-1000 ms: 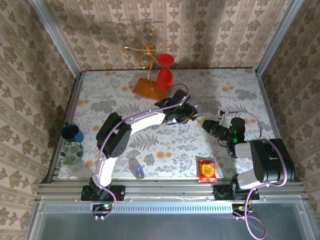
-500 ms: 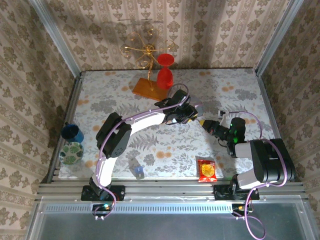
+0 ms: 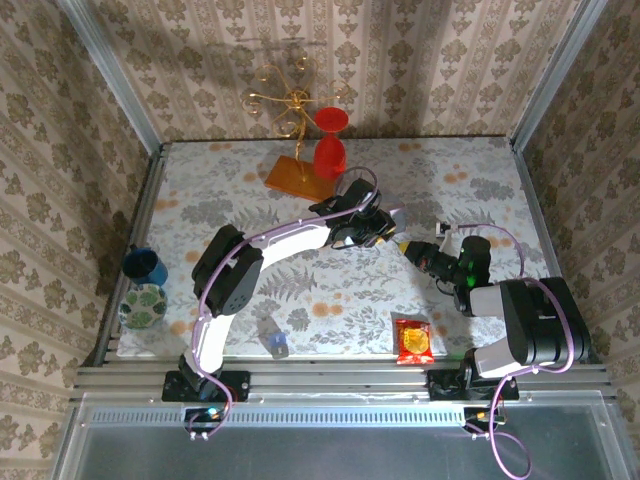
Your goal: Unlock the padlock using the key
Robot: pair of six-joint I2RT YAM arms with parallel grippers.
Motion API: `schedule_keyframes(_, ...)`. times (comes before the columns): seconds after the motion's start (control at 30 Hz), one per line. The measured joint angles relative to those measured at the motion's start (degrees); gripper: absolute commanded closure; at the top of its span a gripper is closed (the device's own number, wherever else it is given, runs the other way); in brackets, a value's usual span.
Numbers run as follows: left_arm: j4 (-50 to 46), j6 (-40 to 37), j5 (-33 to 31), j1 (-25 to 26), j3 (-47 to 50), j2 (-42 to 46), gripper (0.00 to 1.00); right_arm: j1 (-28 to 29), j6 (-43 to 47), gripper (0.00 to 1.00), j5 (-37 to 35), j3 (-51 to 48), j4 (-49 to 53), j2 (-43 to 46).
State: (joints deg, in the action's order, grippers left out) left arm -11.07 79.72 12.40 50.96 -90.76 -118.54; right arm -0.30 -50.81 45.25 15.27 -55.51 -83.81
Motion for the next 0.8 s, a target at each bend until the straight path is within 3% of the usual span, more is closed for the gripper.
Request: schedule_keyframes(0.8, 0.50, 0.00, 0.66, -0.09, 0.07, 0.00, 1.00, 0.72, -1.97, 1.00, -0.24, 0.11, -3.85, -3.45)
